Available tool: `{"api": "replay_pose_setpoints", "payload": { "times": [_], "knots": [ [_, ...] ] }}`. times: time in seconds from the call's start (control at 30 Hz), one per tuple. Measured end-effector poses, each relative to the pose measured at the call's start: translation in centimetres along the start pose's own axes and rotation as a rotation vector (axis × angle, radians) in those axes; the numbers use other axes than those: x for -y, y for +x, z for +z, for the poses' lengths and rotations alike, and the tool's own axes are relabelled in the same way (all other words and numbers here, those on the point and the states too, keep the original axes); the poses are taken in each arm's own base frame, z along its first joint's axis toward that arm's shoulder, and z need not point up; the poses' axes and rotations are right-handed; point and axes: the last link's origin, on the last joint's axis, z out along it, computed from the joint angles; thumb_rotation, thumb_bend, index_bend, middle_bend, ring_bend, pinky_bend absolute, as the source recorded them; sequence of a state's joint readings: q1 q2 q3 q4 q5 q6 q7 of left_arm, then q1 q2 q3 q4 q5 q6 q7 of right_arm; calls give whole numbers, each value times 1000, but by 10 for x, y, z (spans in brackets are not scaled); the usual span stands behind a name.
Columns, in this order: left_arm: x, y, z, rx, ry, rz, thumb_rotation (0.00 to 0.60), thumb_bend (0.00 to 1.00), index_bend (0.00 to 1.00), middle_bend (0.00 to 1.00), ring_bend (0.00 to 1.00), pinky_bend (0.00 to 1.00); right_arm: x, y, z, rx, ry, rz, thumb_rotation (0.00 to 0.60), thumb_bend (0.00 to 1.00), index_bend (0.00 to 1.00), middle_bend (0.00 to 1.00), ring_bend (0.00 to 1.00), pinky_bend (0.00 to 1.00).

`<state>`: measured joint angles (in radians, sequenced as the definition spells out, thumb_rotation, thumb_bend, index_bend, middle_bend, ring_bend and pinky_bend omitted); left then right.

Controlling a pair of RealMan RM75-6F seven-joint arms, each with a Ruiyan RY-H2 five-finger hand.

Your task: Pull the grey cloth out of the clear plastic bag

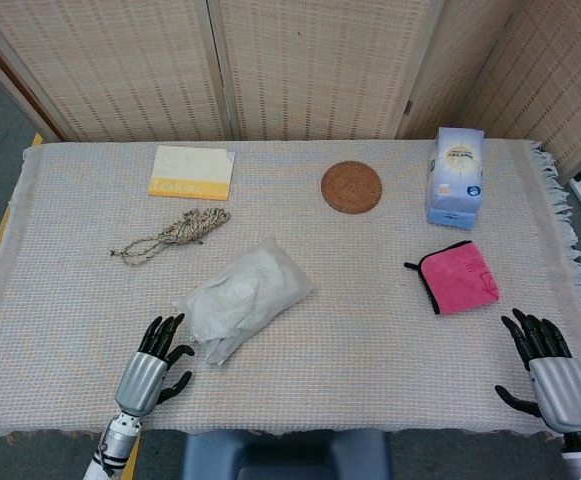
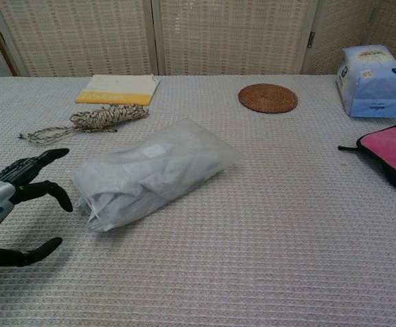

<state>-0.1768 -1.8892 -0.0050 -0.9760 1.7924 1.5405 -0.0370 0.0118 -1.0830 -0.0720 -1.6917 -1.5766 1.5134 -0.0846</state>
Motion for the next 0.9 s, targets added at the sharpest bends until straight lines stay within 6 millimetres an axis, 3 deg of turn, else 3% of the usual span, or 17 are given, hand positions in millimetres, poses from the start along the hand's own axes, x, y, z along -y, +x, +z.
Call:
{"api": "replay_pose_setpoints", "payload": {
  "times": [0.47, 0.9],
  "knots": [
    [-14, -19, 17, -33, -2, -21, 600, 338, 466, 0, 0, 0, -2, 1, 0, 9, -4, 5, 600, 122, 0, 0, 0, 0],
    [-13, -27, 22, -36, 12, -21, 600, 339, 522, 0, 0, 0, -3, 3, -1, 11, 0, 13, 600, 121, 0, 0, 0, 0]
  ]
}}
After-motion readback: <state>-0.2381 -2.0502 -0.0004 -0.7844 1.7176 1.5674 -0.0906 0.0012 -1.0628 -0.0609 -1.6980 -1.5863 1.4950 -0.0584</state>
